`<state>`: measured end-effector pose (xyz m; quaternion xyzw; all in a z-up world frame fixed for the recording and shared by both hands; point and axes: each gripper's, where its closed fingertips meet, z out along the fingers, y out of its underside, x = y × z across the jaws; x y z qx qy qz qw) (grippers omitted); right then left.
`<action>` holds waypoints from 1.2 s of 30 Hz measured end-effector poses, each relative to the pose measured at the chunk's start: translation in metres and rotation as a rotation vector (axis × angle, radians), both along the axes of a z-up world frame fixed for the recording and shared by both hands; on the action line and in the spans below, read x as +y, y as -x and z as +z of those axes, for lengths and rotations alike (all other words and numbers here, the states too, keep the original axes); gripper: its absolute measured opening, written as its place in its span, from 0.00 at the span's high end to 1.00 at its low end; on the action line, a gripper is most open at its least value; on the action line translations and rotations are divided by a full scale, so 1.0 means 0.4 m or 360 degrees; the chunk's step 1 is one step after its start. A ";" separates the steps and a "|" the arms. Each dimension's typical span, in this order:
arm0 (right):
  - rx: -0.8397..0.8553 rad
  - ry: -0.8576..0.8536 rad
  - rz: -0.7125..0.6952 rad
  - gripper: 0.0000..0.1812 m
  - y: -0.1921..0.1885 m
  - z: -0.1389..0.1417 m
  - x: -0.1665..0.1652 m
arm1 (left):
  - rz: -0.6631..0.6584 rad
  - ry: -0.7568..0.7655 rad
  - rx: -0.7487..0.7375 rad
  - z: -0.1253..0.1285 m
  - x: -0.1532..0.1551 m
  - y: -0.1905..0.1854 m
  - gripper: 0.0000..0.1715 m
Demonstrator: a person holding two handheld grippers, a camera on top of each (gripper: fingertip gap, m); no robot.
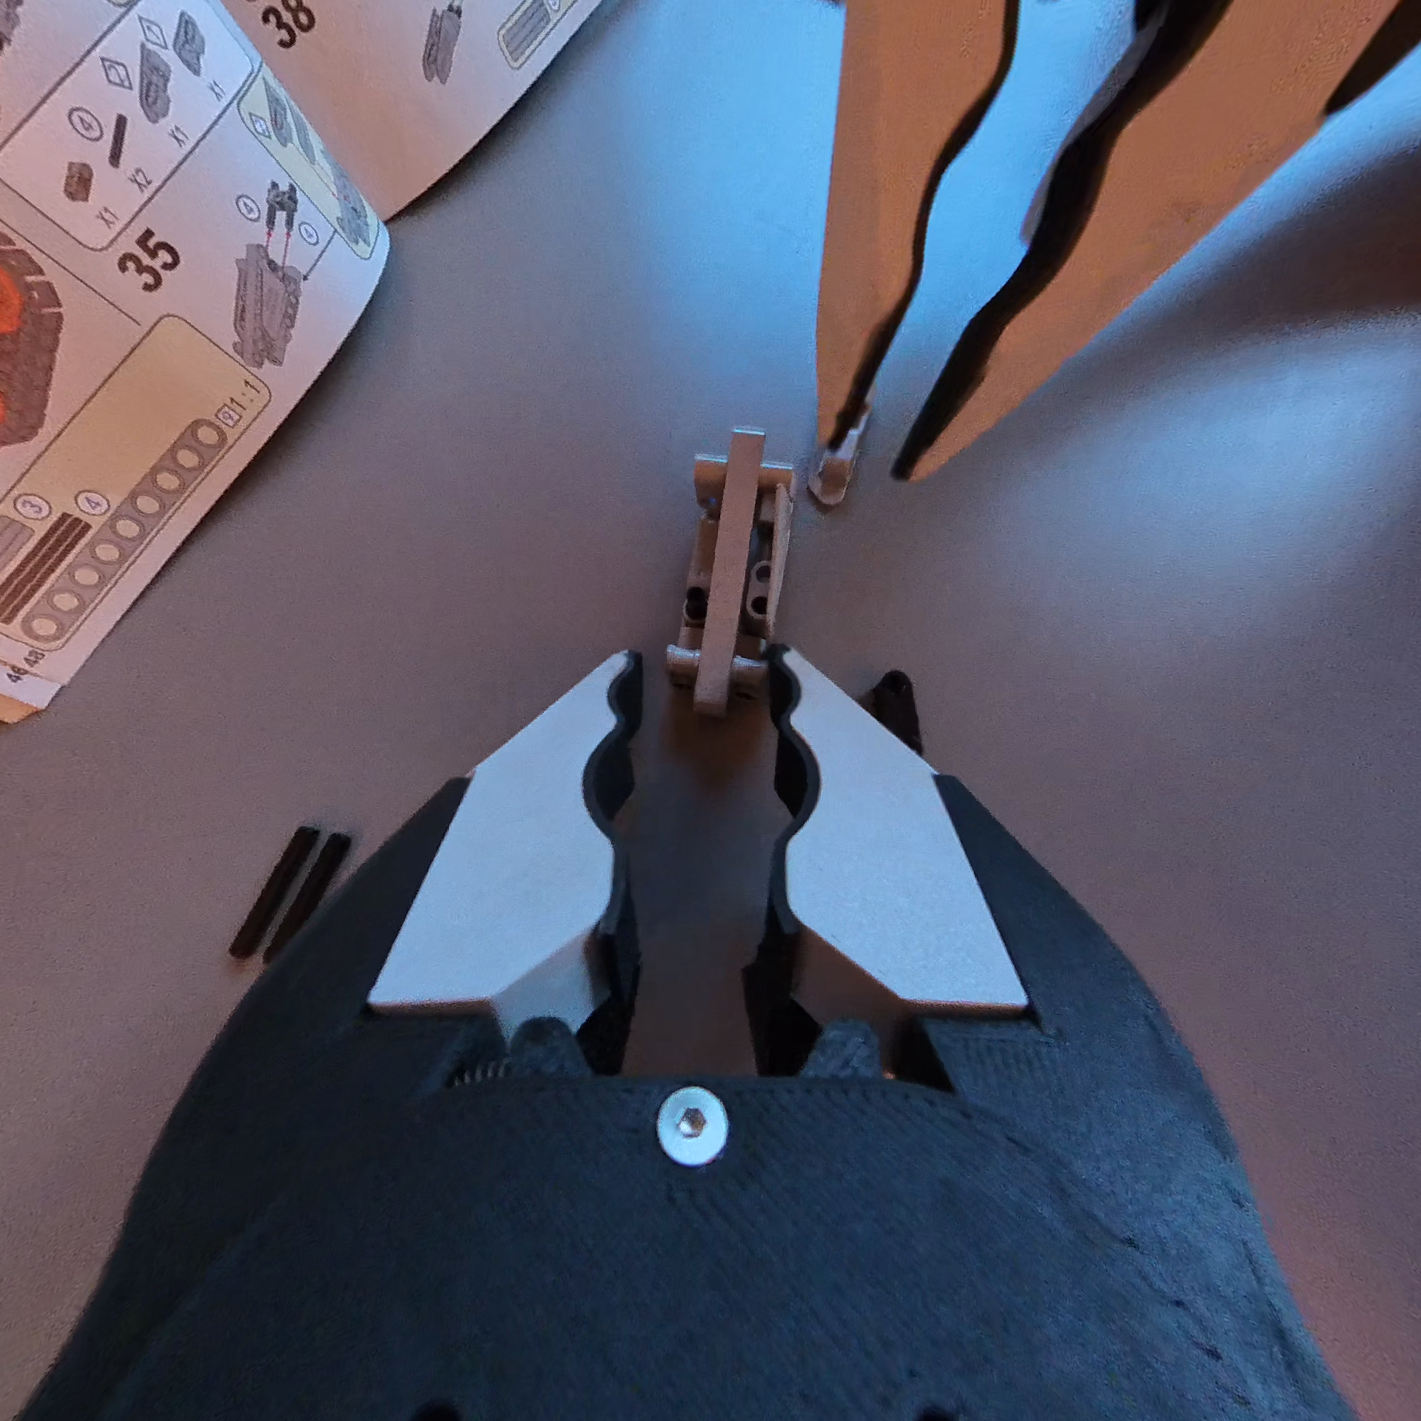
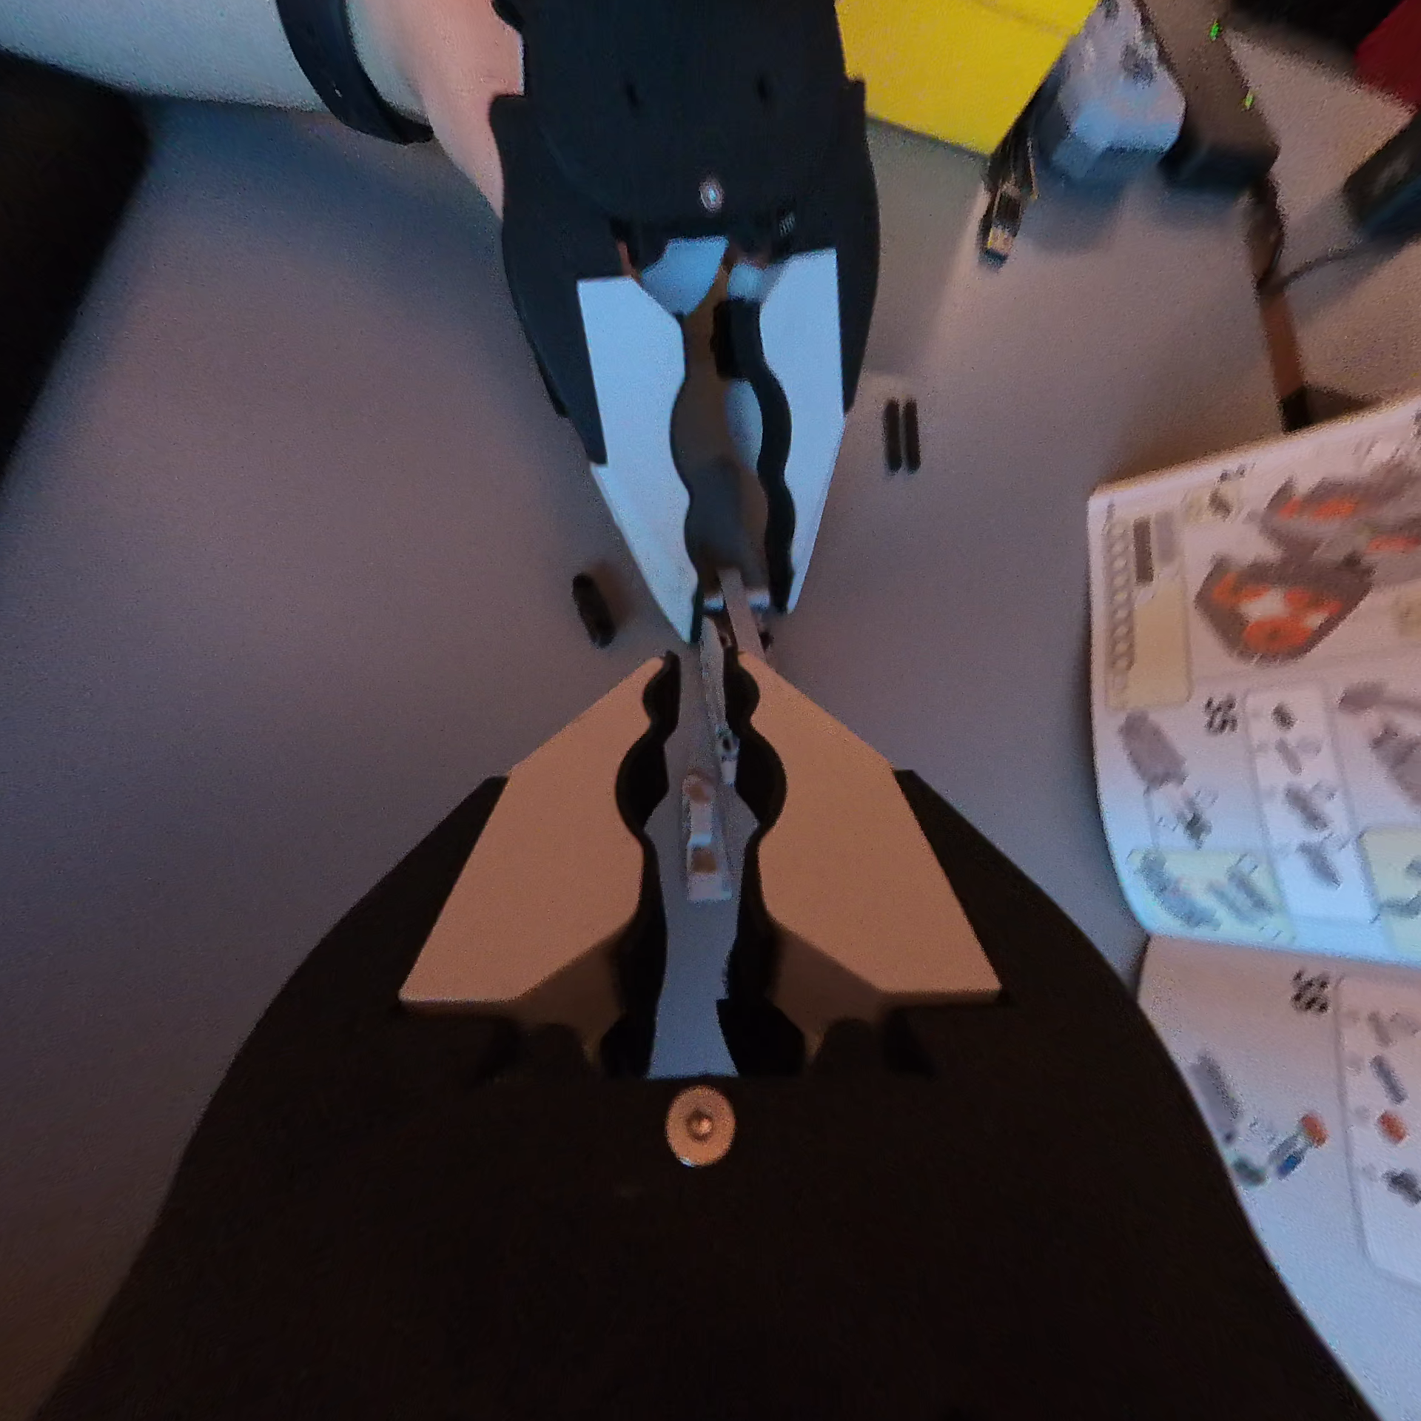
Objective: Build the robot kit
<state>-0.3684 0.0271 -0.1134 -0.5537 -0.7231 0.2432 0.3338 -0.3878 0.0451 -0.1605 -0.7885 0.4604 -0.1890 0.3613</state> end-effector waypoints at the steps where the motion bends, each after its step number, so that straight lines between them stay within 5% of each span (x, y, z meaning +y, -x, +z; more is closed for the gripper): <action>1: -0.0030 -0.0052 0.0022 0.95 0.013 -0.007 0.000 | -0.0004 -0.0011 -0.0015 0.000 0.003 -0.001 0.84; 8: -0.0255 -0.0092 0.0060 1.00 0.038 -0.040 0.009 | -0.0033 -0.0033 -0.0027 0.001 -0.002 0.000 0.85; 22: -0.0608 -0.0085 0.0094 0.94 0.031 -0.073 0.018 | -0.0055 -0.0012 -0.0042 0.002 -0.008 -0.002 0.83; 36: -0.0669 0.0034 0.0030 0.99 0.033 -0.087 0.015 | -0.0054 -0.0002 -0.0047 0.001 -0.007 -0.001 0.85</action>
